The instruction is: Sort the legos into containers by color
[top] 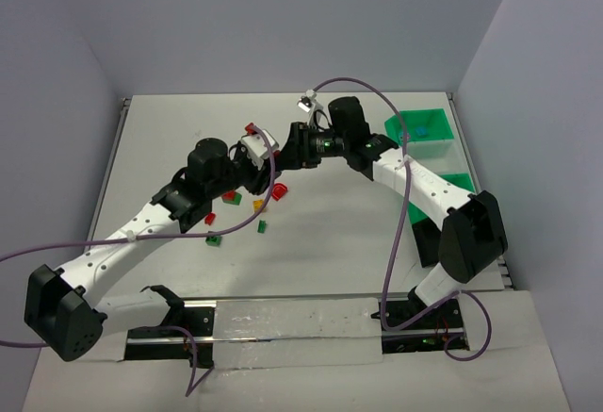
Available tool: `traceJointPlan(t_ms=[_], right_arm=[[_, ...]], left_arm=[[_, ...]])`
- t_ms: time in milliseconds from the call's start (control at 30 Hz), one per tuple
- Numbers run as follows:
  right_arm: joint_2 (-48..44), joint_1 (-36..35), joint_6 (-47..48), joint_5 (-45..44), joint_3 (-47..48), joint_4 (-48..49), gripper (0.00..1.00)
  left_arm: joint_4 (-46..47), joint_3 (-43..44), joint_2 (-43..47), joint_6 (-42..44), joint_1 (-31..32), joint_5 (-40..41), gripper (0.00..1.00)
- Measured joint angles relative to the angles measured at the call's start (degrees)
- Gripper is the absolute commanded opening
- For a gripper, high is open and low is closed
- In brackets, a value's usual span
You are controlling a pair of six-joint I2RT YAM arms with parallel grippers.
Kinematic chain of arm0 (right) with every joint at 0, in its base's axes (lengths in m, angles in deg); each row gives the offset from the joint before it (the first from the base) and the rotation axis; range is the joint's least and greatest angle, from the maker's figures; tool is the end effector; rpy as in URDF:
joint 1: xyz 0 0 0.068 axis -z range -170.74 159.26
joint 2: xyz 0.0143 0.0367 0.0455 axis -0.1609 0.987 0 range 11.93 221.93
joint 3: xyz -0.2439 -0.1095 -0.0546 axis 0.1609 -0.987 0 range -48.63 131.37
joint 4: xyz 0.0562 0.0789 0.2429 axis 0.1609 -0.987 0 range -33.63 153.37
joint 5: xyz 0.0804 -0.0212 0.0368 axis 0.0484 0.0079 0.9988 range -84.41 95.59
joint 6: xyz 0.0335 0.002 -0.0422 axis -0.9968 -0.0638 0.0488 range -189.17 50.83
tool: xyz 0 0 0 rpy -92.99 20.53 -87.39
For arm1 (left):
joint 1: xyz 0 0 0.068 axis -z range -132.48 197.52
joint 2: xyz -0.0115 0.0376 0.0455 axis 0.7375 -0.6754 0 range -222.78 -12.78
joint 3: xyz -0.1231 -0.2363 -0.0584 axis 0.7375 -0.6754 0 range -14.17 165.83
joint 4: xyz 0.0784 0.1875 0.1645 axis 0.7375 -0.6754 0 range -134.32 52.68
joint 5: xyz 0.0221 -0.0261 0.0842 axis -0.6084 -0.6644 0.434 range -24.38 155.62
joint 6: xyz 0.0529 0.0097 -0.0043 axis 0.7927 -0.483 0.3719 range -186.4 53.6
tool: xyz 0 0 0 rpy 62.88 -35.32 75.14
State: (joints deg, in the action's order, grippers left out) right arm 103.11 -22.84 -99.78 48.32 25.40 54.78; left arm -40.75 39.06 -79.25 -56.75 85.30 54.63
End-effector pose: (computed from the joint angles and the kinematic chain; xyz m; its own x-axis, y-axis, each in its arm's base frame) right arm 0.2984 0.2158 0.3191 -0.7791 -0.0472 -0.6252 -0.5942 0.3735 0.7123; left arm 0.2102 -0.1715 0.3264 -0.0984 0.2845 -0.9536 0.7732 0.6252 0.1067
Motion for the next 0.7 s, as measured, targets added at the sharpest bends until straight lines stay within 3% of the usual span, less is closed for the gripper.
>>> traceJointPlan(t_ms=[133, 233, 300, 367, 400, 700], right_arm=[[0.1, 0.0, 0.0, 0.0, -0.5, 1.0, 0.38], [0.4, -0.1, 0.0, 0.2, -0.5, 1.5, 0.23], [0.8, -0.1, -0.1, 0.5, -0.5, 2.1, 0.1], [1.3, -0.1, 0.0, 1.4, -0.5, 2.4, 0.01], [1.5, -0.1, 0.0, 2.0, -0.5, 2.5, 0.0], [2.1, -0.1, 2.0, 7.1, -0.4, 1.8, 0.0]], left_arm=[[-0.2, 0.0, -0.3, -0.1, 0.1, 0.9, 0.34], [-0.1, 0.0, -0.5, -0.3, 0.2, 1.6, 0.47], [-0.3, 0.0, -0.6, -0.4, 0.2, 2.1, 0.65], [-0.4, 0.0, -0.8, -0.8, 0.2, 2.5, 0.92], [-0.4, 0.1, -0.9, -1.1, 0.2, 2.6, 0.98], [-5.5, 3.2, -1.4, -4.6, 0.0, 1.6, 0.99]])
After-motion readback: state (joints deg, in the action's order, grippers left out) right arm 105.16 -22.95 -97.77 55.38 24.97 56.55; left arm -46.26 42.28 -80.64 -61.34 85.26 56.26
